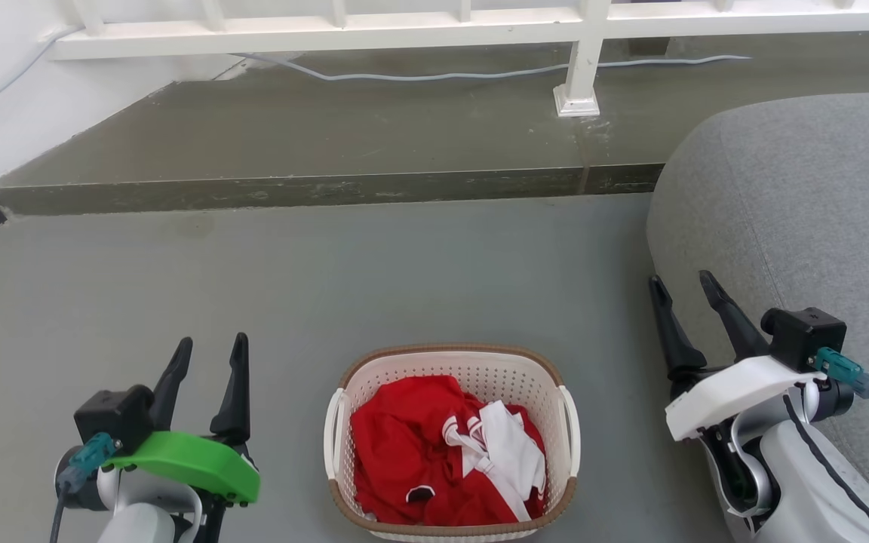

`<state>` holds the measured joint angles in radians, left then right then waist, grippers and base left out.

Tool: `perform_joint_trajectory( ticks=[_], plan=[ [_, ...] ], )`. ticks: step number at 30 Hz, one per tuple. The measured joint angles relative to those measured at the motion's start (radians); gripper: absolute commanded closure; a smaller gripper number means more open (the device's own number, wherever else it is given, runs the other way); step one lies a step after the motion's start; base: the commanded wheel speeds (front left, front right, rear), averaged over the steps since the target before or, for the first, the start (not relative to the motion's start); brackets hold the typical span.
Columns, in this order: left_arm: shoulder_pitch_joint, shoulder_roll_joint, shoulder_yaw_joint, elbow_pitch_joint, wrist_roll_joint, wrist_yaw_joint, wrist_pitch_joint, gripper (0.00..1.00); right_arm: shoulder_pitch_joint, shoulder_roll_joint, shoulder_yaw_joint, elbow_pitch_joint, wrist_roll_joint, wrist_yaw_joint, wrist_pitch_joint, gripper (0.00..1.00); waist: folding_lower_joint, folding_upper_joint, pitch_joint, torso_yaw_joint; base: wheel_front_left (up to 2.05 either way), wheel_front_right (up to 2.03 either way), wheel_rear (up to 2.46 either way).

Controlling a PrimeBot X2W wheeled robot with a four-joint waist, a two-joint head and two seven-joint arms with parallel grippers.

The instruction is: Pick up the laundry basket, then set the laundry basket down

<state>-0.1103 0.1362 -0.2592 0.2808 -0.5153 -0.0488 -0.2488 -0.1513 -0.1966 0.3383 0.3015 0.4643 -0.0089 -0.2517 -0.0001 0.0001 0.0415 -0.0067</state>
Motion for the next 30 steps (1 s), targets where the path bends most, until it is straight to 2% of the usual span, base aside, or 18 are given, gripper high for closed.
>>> perform_joint_trajectory(
  ticks=[18, 19, 30],
  plan=[
    [0.034, -0.032, 0.041, -0.023, 0.053, -0.031, 0.000, 0.00, 0.022, 0.024, -0.045, -0.005, -0.038, 0.027, 0.000, 0.00, 0.0000, 0.0000, -0.003, -0.009, 0.00, 0.00, 0.00],
    [0.037, -0.033, 0.041, -0.022, 0.053, -0.032, 0.000, 1.00, 0.023, 0.026, -0.047, -0.005, -0.038, 0.028, 0.000, 1.00, 0.0000, -0.0001, -0.003, -0.009, 0.00, 0.00, 0.00],
    [0.064, -0.048, 0.045, 0.017, 0.017, -0.031, 0.016, 1.00, 0.063, 0.047, -0.059, 0.029, 0.002, 0.031, 0.012, 1.00, 0.0000, 0.0000, -0.005, -0.009, 0.00, 0.00, 0.00]
  ],
)
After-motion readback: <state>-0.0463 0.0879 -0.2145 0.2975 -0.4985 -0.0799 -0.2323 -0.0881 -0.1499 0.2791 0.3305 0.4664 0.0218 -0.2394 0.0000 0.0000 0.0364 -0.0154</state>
